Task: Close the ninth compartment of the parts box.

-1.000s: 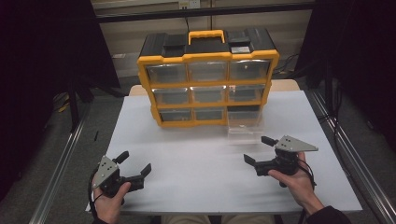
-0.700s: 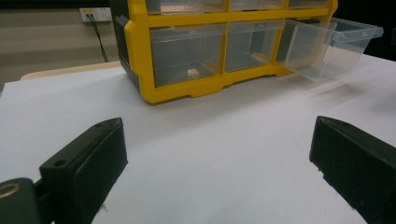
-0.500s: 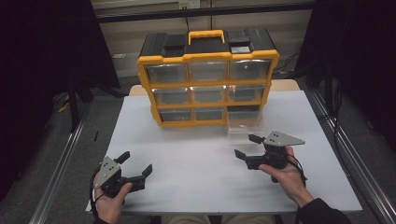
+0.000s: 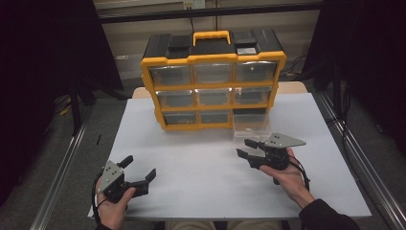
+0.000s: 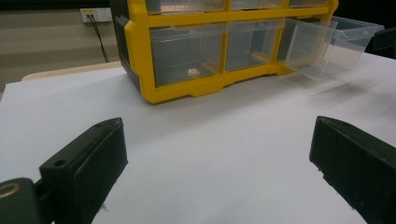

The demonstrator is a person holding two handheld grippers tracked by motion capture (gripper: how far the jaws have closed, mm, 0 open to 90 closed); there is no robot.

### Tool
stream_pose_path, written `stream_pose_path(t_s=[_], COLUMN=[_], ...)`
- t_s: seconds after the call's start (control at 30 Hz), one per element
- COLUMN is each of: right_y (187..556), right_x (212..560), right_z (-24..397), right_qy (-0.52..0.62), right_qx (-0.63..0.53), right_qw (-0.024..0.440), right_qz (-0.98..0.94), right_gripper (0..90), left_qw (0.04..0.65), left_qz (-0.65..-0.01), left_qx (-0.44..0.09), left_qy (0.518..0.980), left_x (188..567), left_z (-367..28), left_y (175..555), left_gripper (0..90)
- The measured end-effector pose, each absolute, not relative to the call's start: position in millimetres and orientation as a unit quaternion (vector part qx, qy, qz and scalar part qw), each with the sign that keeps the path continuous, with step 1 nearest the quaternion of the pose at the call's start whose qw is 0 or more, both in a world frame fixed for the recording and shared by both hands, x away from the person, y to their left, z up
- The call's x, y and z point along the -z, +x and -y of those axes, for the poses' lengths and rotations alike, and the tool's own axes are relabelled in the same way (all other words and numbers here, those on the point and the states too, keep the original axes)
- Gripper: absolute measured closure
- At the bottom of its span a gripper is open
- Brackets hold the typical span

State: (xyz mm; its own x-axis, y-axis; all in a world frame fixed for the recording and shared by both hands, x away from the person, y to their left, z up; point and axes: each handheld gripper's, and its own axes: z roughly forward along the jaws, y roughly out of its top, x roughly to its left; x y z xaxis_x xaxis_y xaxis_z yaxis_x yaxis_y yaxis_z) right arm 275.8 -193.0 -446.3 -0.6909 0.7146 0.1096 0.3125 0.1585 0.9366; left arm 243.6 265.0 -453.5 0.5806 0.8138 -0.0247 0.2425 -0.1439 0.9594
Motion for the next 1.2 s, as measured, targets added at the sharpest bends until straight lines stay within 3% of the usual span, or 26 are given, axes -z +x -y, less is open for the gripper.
stream_pose_path(t_s=[0.23,0.53,1.2], right_y=[279,282,298], right_x=[451,453,460], right_z=[197,199,199], right_qy=[0.347,0.341,0.348], right_qx=[-0.543,-0.54,-0.518], right_qw=[0.179,0.183,0.191], right_qz=[-0.744,-0.747,-0.758], right_gripper=[72.6,89.4,90.0], left_qw=[0.538,0.539,0.538], left_qz=[-0.374,-0.375,-0.375], left_qx=[-0.267,-0.266,-0.271], left_qy=[0.707,0.705,0.705], left_x=[454,454,454], left_z=[-266,-266,-268], left_y=[244,244,244], left_gripper=[3.9,3.9,3.9])
